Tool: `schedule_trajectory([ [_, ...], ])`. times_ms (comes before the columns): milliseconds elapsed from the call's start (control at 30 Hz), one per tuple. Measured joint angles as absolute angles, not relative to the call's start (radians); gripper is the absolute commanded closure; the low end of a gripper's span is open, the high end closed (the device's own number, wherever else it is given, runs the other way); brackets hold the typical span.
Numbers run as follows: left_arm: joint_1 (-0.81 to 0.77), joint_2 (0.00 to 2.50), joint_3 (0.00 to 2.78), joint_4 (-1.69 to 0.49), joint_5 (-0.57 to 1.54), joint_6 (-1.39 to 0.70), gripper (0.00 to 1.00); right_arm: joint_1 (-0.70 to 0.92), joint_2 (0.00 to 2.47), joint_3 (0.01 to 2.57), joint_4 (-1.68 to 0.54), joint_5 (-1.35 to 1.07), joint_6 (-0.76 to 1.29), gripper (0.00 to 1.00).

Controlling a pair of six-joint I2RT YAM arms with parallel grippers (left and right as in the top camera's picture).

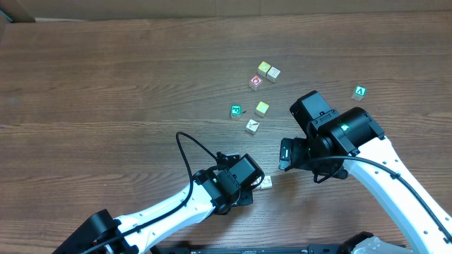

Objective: Flip 5 blocks

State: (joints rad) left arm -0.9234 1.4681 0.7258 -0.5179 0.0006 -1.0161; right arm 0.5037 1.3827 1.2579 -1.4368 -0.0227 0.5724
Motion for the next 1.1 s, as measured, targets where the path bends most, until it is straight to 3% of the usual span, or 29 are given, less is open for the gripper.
schedule_trajectory([
  [933, -0.923, 1.468, 0.726, -0.463, -0.061, -1.049, 0.66, 0.504, 1.383, 1.258, -1.451, -0.027, 0.572, 0.00],
  [1100, -0.923, 1.468, 0.726, -0.456, -0.068, -1.050, 0.73, 0.504, 1.383, 1.258, -1.451, -0.028, 0.572, 0.00],
])
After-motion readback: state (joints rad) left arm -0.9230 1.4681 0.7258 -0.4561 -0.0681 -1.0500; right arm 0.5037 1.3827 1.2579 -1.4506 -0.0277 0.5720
